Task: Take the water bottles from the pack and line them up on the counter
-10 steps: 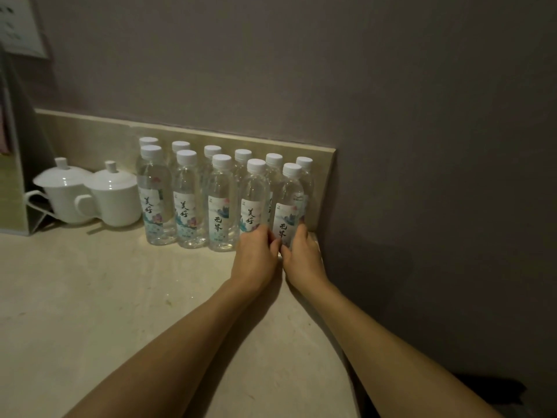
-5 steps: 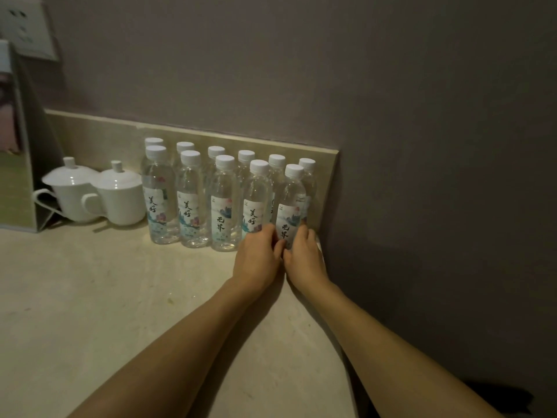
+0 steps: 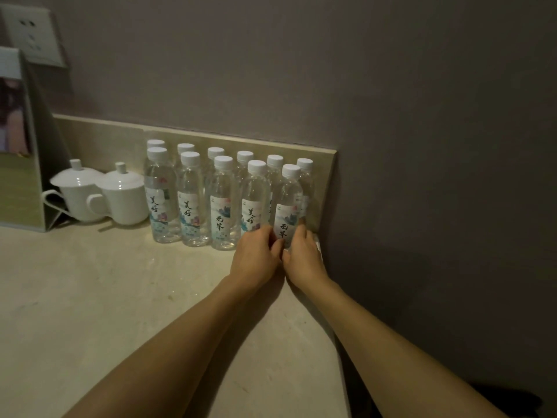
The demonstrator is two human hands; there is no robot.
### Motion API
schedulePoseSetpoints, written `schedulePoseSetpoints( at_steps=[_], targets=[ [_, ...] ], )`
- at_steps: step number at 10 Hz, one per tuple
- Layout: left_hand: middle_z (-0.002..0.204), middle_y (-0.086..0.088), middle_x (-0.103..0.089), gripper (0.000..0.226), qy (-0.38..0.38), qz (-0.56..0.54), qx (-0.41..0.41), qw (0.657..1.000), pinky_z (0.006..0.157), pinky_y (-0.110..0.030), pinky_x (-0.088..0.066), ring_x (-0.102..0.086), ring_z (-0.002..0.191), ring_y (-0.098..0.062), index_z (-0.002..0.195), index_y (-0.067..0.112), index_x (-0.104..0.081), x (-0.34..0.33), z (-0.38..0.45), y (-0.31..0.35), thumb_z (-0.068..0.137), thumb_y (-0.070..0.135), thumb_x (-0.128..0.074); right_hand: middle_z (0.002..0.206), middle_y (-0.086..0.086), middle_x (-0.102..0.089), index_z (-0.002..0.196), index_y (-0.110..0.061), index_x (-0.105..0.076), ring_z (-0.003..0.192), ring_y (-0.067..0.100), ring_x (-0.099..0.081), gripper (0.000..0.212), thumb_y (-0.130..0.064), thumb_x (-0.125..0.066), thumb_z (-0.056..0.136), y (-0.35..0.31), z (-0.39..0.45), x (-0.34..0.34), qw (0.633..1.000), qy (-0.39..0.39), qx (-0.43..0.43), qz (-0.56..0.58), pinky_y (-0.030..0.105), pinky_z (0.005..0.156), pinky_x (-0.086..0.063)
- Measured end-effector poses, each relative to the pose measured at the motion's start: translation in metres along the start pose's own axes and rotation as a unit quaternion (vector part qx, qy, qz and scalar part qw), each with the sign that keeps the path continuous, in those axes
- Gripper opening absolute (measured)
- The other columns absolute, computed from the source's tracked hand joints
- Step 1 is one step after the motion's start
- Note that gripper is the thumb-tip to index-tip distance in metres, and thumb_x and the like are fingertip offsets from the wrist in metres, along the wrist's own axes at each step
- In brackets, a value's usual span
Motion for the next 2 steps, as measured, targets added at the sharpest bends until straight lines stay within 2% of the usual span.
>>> schedulePoseSetpoints(
  at_steps=[1, 2],
  targets=[
    [0.077, 0.0, -0.065, 0.018, 0.0, -0.005, 0.018, 1.0, 0.066, -0.027, -0.051, -0.062, 0.072, -0.016, 0.087, 0.012, -0.067, 0.005, -0.001, 0.001, 0.096, 0.024, -0.056, 0.148, 0.016, -0.035, 0.151, -0.007, -0.019, 0.13, 0.032, -0.045, 0.07, -0.025, -0.058, 0.095, -0.003, -0.007, 0.006, 1.0, 0.001, 0.004, 0.022, 0.038, 0.098, -0.043],
    [0.073, 0.0, -0.066, 0.024, 0.014, -0.026, 0.032, 0.999, 0.064, -0.029, -0.054, -0.064, 0.068, -0.017, 0.085, 0.012, -0.068, 0.02, -0.001, 0.008, 0.098, 0.024, -0.053, 0.143, 0.012, -0.039, 0.149, -0.01, -0.025, 0.125, 0.03, -0.05, 0.067, -0.033, -0.057, 0.096, -0.006, -0.014, 0.02, 0.998, 0.039, 0.018, 0.048, 0.039, 0.094, -0.045]
  ],
)
Point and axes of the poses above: each hand's wrist, its own z-axis towards the middle knuckle, its own x-axis out of the back of the hand, y = z × x, the point moved 3 cm from there along z, towards the middle knuckle
